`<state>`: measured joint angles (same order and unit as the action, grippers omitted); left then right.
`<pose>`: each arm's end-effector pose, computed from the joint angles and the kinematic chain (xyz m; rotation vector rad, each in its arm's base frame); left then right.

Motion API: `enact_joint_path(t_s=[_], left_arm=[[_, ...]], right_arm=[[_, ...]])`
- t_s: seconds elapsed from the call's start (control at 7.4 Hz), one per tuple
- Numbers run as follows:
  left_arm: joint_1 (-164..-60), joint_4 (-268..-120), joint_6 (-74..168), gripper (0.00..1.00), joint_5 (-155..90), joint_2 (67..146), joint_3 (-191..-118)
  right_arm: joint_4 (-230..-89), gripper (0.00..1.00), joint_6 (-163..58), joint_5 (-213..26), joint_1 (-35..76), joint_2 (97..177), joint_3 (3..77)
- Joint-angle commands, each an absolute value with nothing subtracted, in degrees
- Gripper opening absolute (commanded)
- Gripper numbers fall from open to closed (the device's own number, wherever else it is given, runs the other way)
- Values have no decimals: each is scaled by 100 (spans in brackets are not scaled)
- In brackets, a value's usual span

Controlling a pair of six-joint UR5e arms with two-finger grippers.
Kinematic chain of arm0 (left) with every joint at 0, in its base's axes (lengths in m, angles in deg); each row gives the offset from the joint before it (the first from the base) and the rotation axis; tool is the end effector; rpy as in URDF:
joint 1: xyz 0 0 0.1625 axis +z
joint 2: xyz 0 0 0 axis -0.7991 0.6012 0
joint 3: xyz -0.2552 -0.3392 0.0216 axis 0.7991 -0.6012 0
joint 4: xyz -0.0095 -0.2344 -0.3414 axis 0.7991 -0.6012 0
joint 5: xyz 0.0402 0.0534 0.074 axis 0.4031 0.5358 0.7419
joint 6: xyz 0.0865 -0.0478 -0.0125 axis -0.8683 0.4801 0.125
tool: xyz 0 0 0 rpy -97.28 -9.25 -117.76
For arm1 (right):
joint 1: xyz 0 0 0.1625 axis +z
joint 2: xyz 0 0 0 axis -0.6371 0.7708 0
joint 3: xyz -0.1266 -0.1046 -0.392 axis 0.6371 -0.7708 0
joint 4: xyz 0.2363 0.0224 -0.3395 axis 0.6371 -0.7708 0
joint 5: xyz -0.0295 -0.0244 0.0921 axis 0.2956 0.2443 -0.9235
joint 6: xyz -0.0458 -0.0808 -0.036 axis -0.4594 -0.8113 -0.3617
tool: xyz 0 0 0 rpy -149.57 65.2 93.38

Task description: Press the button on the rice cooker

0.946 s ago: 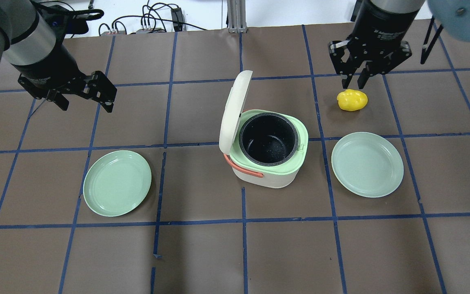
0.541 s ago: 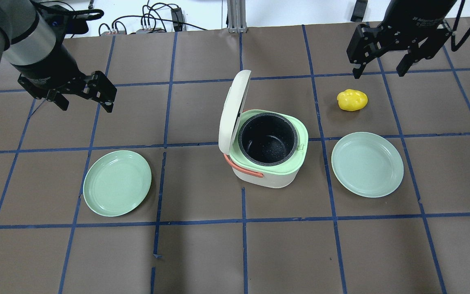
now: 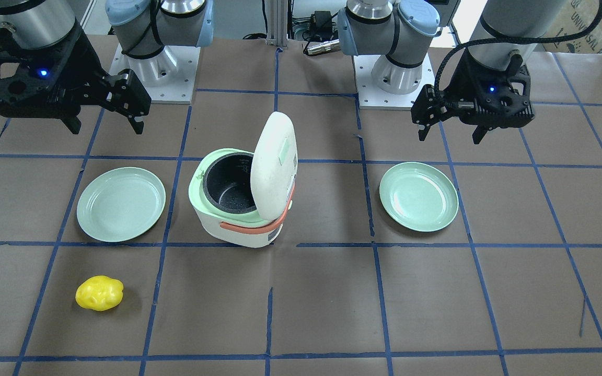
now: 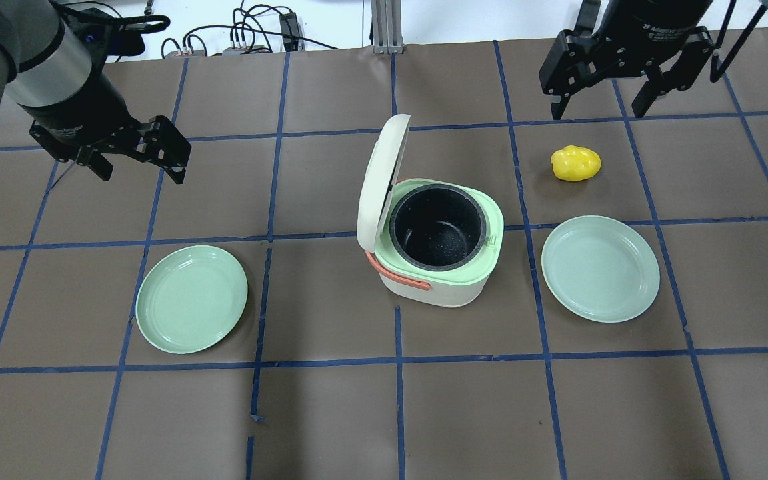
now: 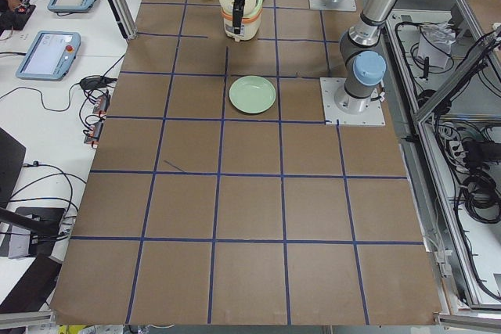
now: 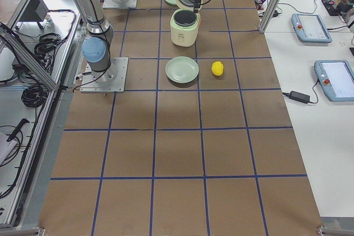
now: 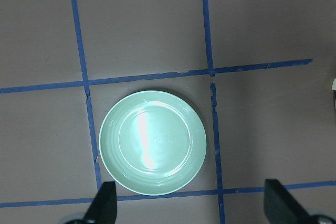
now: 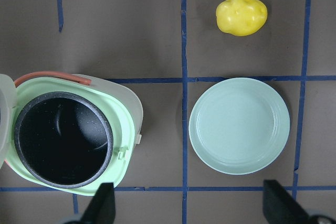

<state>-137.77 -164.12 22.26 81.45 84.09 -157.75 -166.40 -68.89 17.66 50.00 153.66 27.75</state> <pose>-0.0855 -0.4828 0.4818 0.1272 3.0961 -0.0439 0.1325 -0.5173 0.5267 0.0137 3.1107 0.0063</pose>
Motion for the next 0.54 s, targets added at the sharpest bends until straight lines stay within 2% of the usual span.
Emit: enact_joint_path(t_s=[0.0,0.41], left_arm=[[-13777,-16412,2226,100,8145,8409,-15775],[-13777,-16412,2226,100,8145,8409,-15775]], right_arm=[[-16723,99,-6817,1767,4999,15427,3008],[-16845,100,-6782,1758,5007,15515,3106]])
